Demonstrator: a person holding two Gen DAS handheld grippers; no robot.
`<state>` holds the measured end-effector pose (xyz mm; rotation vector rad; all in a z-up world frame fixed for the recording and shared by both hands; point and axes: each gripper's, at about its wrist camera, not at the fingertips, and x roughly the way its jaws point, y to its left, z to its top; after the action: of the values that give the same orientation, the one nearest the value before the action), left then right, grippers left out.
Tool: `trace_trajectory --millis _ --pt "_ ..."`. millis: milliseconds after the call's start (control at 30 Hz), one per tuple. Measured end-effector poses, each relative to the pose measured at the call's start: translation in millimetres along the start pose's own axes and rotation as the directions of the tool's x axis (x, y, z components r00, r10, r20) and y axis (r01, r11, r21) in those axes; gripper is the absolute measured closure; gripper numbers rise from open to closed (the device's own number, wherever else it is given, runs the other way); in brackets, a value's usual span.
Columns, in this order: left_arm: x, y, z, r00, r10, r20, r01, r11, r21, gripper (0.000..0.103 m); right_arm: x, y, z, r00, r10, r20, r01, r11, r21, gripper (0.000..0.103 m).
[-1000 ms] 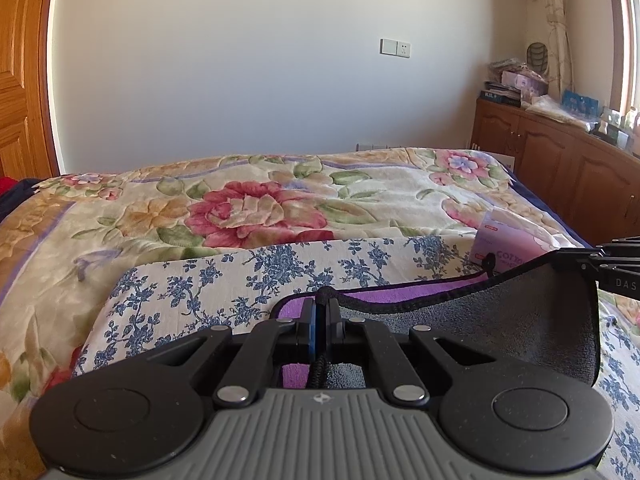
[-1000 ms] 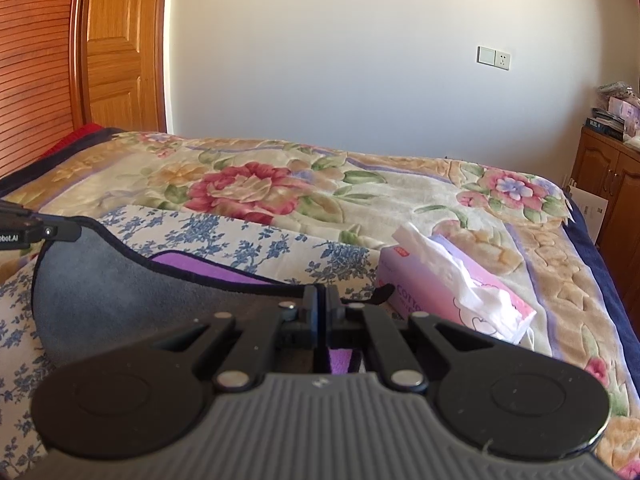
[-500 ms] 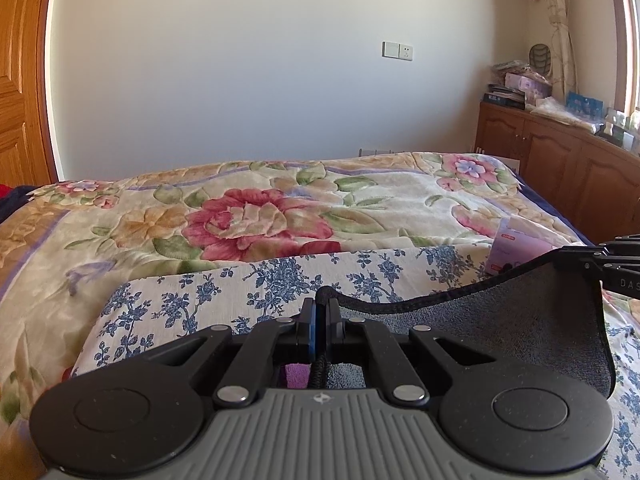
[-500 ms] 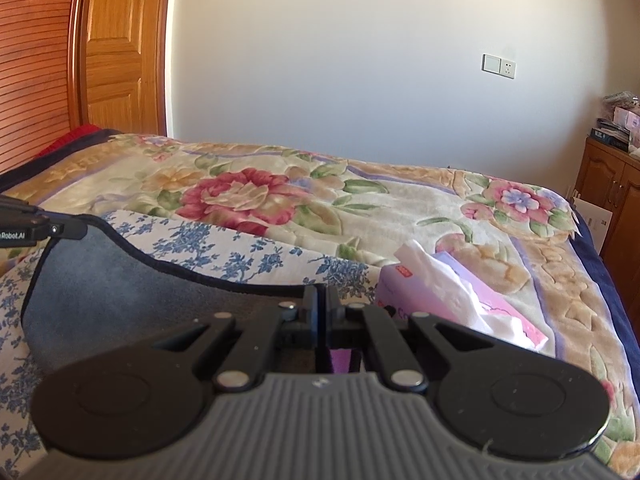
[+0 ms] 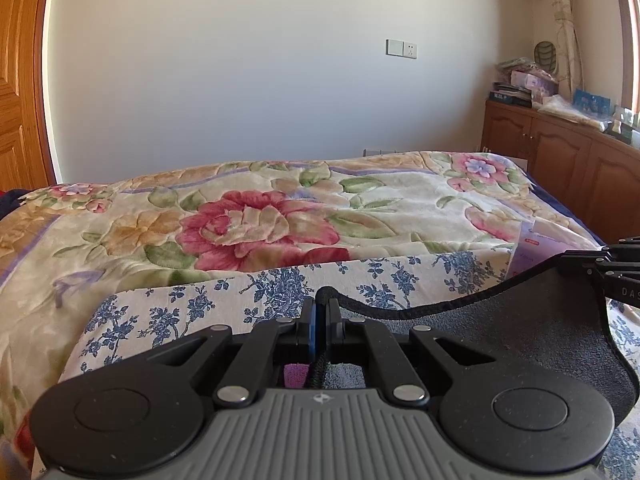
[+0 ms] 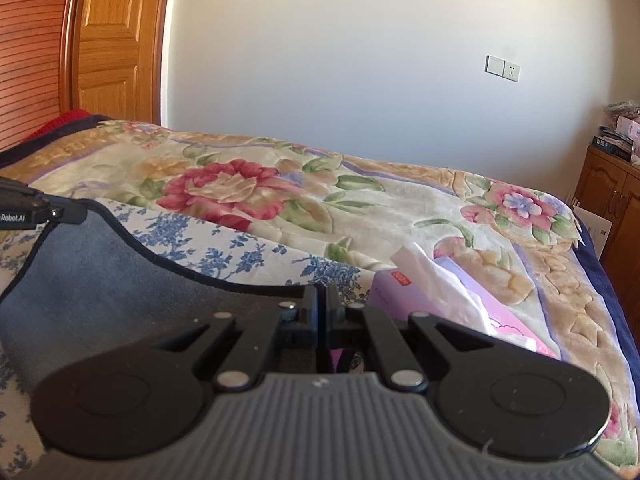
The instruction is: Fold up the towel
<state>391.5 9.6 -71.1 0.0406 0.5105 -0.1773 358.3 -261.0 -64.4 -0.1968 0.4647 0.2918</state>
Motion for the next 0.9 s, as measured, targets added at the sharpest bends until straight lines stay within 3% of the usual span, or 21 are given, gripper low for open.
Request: trace_trajectory --millis 600,900 --pt "46 10 -18 0.997 0.031 -0.071 -0.031 1.000 0.004 0.098 35 0 -20 0.998 -0.006 -0.067 0.005 1.000 -0.011 0.099" --pt "52 9 -20 0.997 0.035 -0.073 -0.034 0.999 0.015 0.098 35 -2 -22 0.998 -0.012 -0.059 0.012 1.000 -0.009 0.099"
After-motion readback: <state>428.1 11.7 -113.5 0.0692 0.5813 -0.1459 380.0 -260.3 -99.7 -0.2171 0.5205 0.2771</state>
